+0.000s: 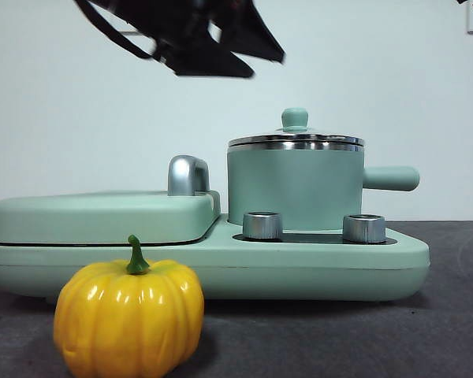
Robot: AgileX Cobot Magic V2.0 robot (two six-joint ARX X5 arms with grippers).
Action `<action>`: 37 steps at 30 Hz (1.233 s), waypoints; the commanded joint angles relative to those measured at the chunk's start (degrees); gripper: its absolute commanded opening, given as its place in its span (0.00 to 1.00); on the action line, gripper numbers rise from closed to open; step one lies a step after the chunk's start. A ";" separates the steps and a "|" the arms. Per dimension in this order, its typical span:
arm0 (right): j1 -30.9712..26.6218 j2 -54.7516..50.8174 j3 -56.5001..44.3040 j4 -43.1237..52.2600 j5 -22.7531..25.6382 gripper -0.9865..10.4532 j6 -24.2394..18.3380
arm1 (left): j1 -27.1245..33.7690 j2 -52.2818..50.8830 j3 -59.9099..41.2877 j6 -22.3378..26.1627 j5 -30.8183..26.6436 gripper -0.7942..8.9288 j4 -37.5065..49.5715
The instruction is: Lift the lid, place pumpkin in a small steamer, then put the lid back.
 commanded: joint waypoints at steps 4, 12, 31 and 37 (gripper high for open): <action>0.24 0.37 0.90 0.55 0.20 0.36 0.81 | -1.49 8.13 8.68 -0.39 -0.28 0.40 0.81; 0.24 0.37 0.90 0.57 0.44 0.36 0.79 | -1.53 15.43 14.08 -0.42 -0.28 0.40 0.26; 0.24 0.37 0.90 0.55 1.46 0.36 0.83 | -1.53 18.34 14.08 -0.17 -0.31 0.31 -2.99; 0.24 0.37 0.90 0.55 1.51 0.36 0.81 | -1.53 18.32 14.08 0.09 -1.25 0.09 -2.99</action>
